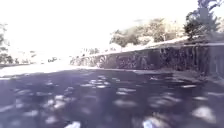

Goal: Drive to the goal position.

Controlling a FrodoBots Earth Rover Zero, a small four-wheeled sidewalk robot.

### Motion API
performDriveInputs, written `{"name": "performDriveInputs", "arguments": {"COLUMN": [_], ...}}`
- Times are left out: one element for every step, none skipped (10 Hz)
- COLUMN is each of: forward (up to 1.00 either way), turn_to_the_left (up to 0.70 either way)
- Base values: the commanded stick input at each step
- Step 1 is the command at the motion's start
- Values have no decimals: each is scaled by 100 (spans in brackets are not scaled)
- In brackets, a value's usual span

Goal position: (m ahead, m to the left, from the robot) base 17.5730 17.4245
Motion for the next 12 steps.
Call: {"name": "performDriveInputs", "arguments": {"forward": [100,100,100,100,100,100,100,100,100,100,100,100], "turn_to_the_left": [0,0,0,0,0,0,0,0,0,0,0,0]}}
